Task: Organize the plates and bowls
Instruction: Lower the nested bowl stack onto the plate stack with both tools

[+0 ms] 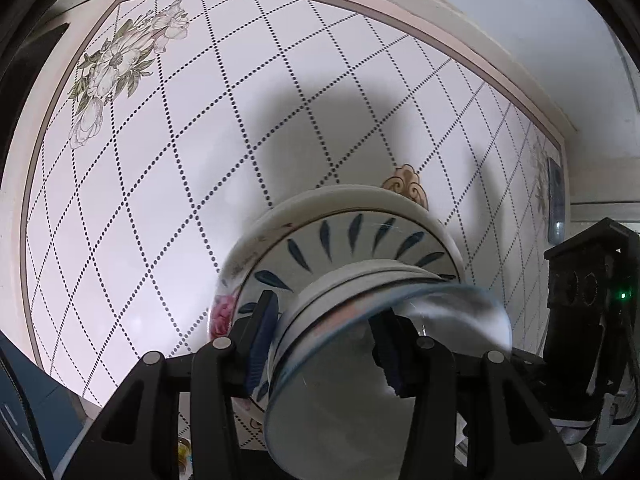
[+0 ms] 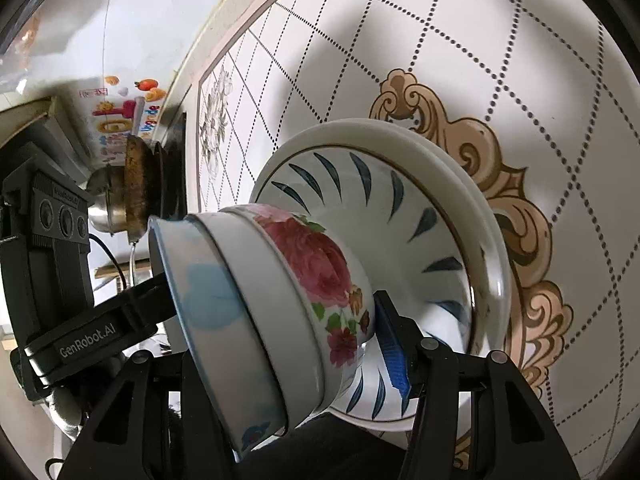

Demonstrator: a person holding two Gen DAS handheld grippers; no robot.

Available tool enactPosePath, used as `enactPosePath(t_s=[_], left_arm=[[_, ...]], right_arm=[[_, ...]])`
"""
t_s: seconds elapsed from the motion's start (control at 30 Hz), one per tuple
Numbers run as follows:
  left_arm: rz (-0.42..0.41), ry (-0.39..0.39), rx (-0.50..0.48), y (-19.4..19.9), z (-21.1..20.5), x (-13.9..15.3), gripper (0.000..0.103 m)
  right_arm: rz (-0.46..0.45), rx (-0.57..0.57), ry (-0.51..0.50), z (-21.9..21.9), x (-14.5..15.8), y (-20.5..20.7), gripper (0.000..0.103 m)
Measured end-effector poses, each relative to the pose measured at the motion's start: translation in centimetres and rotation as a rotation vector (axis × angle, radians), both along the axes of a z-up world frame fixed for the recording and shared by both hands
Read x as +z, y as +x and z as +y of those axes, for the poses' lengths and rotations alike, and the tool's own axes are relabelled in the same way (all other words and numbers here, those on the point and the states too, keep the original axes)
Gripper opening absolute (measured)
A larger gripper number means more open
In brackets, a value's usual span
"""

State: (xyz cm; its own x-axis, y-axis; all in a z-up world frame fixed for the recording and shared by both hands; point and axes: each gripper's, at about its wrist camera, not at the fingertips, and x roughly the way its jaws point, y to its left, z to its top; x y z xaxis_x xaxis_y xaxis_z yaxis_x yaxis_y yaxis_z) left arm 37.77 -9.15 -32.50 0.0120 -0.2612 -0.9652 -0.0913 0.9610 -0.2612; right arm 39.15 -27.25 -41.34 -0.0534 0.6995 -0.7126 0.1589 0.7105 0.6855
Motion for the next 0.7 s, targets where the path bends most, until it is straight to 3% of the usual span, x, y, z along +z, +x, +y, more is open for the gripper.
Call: enactPosePath(t_s=[0.43, 0.6, 0.7], left_arm=[[-0.017, 0.032, -0.037, 0.2, -0.3, -0.2, 0.043], [-0.048, 0.066, -0.06, -0.2, -0.5, 0.6, 0.045], [-0.077, 0.094, -0.071, -0.5, -0.3, 1.4, 0.061]], right_arm=[[0.01, -0.005, -0.041, 0.7, -0.5, 0.7, 0.056], [-0.038, 0.039, -0.123, 1.3, 0.9, 0.7, 0.058], [-0.096, 0.077, -0.21, 1.5, 2.4, 0.6, 0.079]])
